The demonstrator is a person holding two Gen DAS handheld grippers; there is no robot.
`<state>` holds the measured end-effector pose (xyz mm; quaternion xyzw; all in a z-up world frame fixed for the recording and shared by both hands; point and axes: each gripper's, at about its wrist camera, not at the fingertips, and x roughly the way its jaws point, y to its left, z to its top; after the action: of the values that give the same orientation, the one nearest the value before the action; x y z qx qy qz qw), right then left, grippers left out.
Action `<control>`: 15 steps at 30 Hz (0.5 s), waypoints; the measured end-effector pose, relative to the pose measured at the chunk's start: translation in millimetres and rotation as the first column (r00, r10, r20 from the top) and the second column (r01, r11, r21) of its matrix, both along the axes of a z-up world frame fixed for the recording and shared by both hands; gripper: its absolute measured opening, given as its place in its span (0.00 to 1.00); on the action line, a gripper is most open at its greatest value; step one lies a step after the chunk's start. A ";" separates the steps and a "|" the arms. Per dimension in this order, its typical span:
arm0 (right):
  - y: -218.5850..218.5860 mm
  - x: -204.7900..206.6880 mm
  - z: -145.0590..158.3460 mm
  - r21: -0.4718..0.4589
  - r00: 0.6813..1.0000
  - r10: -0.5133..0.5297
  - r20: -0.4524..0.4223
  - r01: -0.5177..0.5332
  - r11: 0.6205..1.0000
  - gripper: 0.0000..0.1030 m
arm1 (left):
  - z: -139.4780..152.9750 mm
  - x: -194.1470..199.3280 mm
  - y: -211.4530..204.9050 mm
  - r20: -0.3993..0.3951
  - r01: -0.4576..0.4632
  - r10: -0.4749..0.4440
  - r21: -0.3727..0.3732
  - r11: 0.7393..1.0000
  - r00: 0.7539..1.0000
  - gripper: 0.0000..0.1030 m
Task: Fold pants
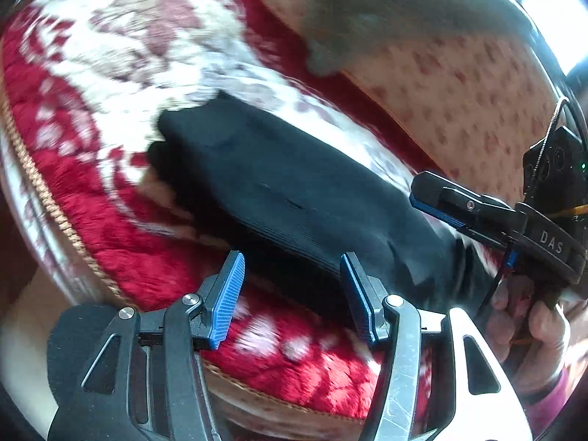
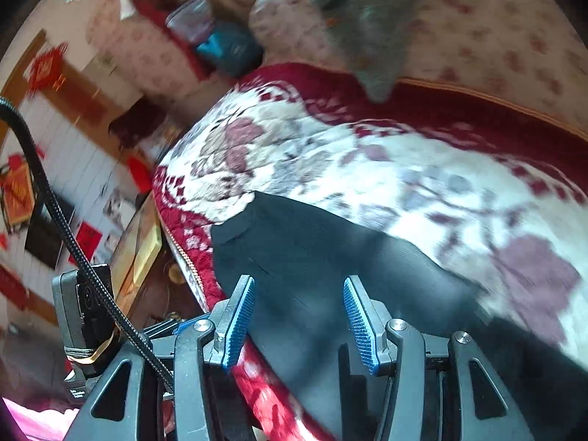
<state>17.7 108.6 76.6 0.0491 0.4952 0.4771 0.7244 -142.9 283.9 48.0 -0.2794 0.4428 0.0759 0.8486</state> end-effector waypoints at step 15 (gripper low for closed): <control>151.1 43.1 -28.2 -0.156 0.978 0.207 0.021 -0.201 0.967 0.58 | -26.5 8.9 52.7 -0.025 -0.211 0.210 -0.107 0.972 0.977 0.57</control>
<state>60.7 259.7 48.4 -0.0667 0.5190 0.5104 0.6824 -134.0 336.6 21.4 -0.3704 0.4199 0.1429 0.8162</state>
